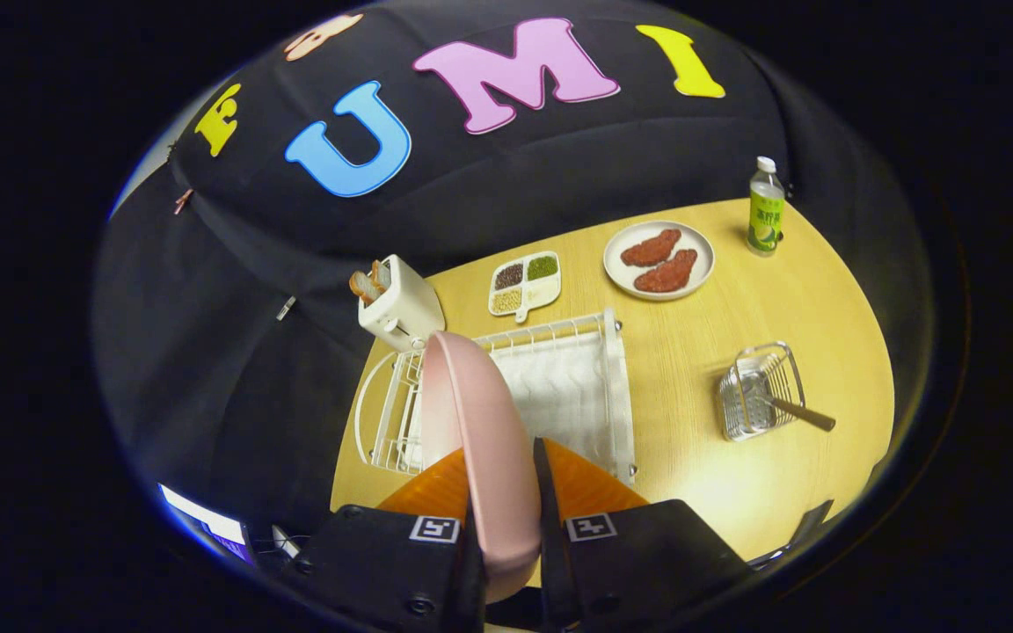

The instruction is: Take the plate from the dish rack, then take the spoon from the basket and place it into the plate.

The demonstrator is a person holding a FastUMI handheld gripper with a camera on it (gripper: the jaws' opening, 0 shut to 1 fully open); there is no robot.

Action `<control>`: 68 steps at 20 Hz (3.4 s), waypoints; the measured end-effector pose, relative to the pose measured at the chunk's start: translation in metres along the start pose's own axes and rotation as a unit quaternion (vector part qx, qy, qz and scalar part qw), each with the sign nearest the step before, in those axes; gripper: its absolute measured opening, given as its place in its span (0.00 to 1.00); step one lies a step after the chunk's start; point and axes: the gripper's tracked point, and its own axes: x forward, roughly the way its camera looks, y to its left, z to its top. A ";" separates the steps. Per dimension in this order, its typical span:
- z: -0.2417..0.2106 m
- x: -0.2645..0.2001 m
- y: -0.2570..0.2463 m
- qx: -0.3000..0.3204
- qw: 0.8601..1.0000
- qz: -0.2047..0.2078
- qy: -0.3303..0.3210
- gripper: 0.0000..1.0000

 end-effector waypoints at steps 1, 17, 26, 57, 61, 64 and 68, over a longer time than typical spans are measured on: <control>-0.014 -0.005 -0.008 0.006 1.000 0.004 0.007 0.29; -0.171 0.056 -0.093 0.113 0.989 0.001 0.095 0.29; -0.191 0.075 -0.117 0.098 0.988 -0.043 0.115 0.46; 0.021 0.002 -0.267 -0.042 0.983 -0.156 -0.084 0.66; 0.010 0.015 -0.273 -0.029 0.984 -0.162 -0.060 0.41; 0.003 0.017 -0.261 0.007 0.990 -0.132 -0.045 0.23; 0.010 0.015 -0.265 0.023 0.989 -0.136 -0.052 0.14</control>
